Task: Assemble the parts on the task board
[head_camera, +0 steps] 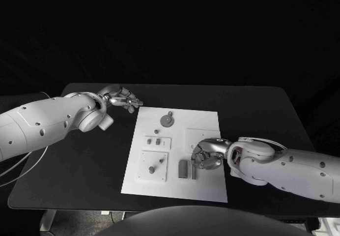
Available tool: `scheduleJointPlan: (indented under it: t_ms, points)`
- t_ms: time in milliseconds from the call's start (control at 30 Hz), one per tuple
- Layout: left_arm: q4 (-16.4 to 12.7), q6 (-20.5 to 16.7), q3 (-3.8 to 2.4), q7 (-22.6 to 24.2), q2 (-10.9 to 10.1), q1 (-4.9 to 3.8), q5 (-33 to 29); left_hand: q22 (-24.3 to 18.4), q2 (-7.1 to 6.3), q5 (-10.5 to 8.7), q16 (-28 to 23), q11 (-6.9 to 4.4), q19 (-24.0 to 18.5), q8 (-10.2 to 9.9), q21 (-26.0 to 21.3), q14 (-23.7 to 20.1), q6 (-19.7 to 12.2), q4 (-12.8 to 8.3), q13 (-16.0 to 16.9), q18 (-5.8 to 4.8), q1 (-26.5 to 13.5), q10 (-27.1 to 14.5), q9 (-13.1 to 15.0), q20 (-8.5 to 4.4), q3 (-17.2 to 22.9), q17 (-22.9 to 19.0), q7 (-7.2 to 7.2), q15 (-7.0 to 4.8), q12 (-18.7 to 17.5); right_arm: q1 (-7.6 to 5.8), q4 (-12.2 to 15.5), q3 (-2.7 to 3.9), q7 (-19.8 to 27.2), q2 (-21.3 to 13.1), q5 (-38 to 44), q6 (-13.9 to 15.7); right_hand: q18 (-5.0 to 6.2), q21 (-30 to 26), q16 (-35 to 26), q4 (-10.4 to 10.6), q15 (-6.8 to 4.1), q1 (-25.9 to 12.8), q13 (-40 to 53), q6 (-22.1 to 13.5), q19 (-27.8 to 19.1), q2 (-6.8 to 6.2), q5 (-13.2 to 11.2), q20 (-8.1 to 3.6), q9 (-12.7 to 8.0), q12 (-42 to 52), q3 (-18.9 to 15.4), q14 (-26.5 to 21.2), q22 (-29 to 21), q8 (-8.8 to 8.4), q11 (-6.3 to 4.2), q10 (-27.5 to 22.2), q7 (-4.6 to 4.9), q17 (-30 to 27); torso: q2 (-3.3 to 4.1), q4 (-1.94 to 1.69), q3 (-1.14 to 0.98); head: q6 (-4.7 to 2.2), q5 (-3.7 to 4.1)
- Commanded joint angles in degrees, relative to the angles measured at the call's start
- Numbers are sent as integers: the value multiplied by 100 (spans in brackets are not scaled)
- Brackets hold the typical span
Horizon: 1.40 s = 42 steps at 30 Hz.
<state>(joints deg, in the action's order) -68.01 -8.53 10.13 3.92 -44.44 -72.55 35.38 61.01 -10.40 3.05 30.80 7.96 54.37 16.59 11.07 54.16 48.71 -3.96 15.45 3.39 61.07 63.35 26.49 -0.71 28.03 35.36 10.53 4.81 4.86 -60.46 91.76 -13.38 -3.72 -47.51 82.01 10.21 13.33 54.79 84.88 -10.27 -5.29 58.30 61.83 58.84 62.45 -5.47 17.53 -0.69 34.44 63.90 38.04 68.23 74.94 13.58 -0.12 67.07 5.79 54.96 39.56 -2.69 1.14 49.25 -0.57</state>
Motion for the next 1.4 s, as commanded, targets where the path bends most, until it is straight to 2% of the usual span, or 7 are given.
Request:
scheduleJointPlan:
  t_ms: [33,367,567,733,1067,1400]
  points:
    - [-12,11,-3,31,1,-6,5,7,42,2,-23,10,26,22,-40,30,-15,25,7,57,-39,18,-8,0,4,6,-12,18,5,22,-8,-6,-22,23,138,-75,167,-24,-18,10,-31,-3,-9,52,-30,45,-5,16,-7,25,0,9,30,42,-29,-7,7,9,1,-1,0,3,-2]
    - [-20,15,-3,21,-6,-6,5,9,46,2,-27,11,25,22,-42,30,-17,26,7,57,-36,16,-9,0,3,10,-12,18,3,52,-42,-6,-197,95,404,37,167,-11,1,-21,-33,-3,-8,104,-22,1,-6,14,0,36,-19,47,39,77,-48,3,-13,59,1,-2,-2,9,-8]
    - [-26,21,-3,16,-6,-6,5,9,47,2,-29,11,24,22,-44,30,-18,23,7,58,-32,16,-9,-1,3,12,-12,18,3,66,-49,-6,-264,106,627,51,167,4,17,-153,-37,104,-6,209,-6,-64,-5,-3,24,56,-9,86,45,151,-93,34,-60,92,0,0,-1,10,-12]
    - [-26,23,-3,5,-13,-6,6,10,47,2,-30,11,24,22,-44,30,-18,21,7,58,-29,15,-9,-1,2,14,-12,17,3,66,-51,-6,-271,92,653,50,167,4,21,-301,-35,216,-2,277,2,-45,-5,-11,48,73,5,109,42,206,-119,62,-86,102,0,-1,-1,14,-13]
    - [-36,22,-3,-2,-22,-7,6,11,47,2,-33,11,24,22,-46,30,-19,18,8,58,-23,14,-9,-1,0,17,-12,17,2,67,-27,-6,-174,56,652,13,167,0,25,-459,-23,307,-2,377,7,2,-3,-12,84,81,18,134,38,279,-151,94,-121,121,1,2,-4,20,-21]
    - [-31,24,-3,-5,-16,-7,7,13,46,2,-37,12,23,21,-49,30,-20,19,8,57,-24,13,-10,0,-3,21,-11,18,0,67,-23,-5,-61,47,484,455,167,-15,-1,-411,-21,211,-21,358,15,-83,-5,6,84,51,-25,95,24,275,-145,89,-115,54,0,1,-6,6,-20]
